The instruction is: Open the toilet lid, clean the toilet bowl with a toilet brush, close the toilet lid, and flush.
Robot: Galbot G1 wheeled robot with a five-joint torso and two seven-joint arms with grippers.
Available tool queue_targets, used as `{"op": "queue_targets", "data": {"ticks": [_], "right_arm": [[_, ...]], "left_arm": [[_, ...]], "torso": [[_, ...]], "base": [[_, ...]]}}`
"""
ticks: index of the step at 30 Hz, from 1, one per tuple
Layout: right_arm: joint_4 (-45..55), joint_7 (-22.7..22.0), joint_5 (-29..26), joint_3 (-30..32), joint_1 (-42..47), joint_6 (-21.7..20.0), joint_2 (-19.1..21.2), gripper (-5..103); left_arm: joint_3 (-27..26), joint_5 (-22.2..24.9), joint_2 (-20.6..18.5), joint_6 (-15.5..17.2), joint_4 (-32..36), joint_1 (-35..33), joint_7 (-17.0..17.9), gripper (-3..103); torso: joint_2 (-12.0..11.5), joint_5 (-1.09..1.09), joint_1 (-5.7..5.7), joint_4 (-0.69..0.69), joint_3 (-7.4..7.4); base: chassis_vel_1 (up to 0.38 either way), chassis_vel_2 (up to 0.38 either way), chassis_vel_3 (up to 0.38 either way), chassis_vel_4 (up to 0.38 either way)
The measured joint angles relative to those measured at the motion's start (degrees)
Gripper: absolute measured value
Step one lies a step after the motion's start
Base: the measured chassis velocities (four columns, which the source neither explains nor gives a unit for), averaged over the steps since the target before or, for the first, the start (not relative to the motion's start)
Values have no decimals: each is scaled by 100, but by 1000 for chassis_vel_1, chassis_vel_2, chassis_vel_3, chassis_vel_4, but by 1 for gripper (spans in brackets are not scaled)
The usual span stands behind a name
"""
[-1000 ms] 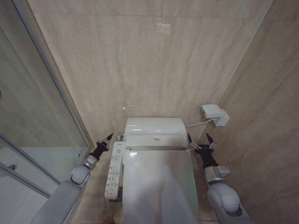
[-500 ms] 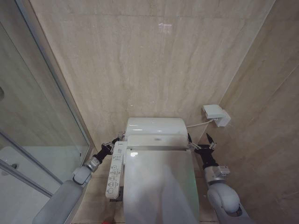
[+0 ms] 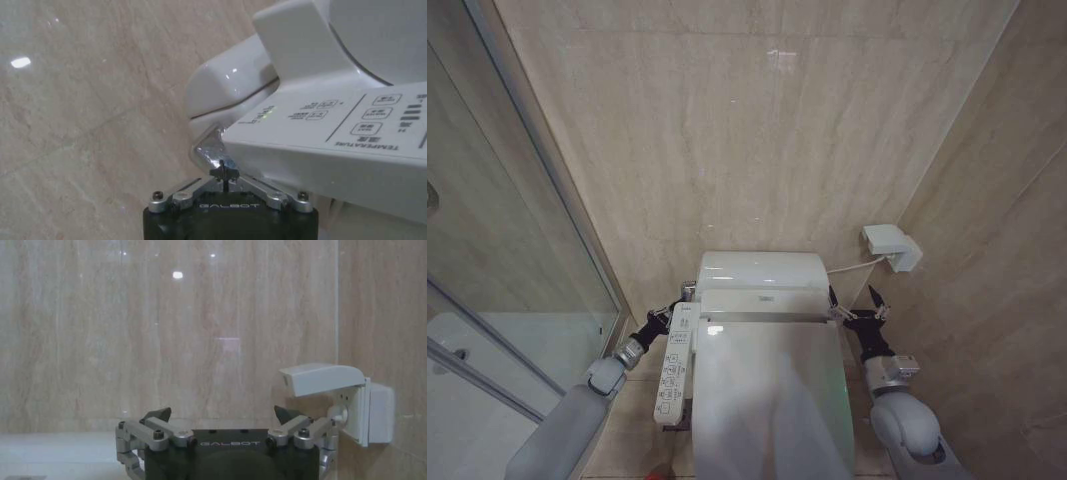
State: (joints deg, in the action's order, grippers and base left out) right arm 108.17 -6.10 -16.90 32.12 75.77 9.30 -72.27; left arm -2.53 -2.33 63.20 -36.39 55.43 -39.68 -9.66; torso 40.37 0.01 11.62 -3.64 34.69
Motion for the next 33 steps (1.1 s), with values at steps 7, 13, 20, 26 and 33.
{"op": "queue_targets", "data": {"ticks": [7, 13, 20, 26, 33], "right_arm": [[0, 0, 0, 0, 0, 0, 0, 100], [0, 0, 0, 0, 0, 0, 0, 100], [0, 0, 0, 0, 0, 0, 0, 100], [0, 0, 0, 0, 0, 0, 0, 100], [0, 0, 0, 0, 0, 0, 0, 100]], "left_arm": [[51, -8, 35, 1, -65, 57, -14, 0], [45, -7, 33, -7, -75, 66, -16, 0], [32, -1, 29, -10, -69, 66, -14, 0], [26, 1, 47, -6, -67, 68, -10, 0], [-40, 6, 40, -2, -27, -5, 11, 0]], "torso": [[-1, -1, 2, -6, 2], [-1, -2, 2, -6, 1], [-1, -3, 1, -4, 0], [-1, -2, 1, -2, 0], [0, -2, 1, -6, -1]], "base": [[0, 0, 0, 0], [0, 0, 0, 0], [0, 0, 0, 0], [0, 0, 0, 0], [0, 0, 0, 0]]}}
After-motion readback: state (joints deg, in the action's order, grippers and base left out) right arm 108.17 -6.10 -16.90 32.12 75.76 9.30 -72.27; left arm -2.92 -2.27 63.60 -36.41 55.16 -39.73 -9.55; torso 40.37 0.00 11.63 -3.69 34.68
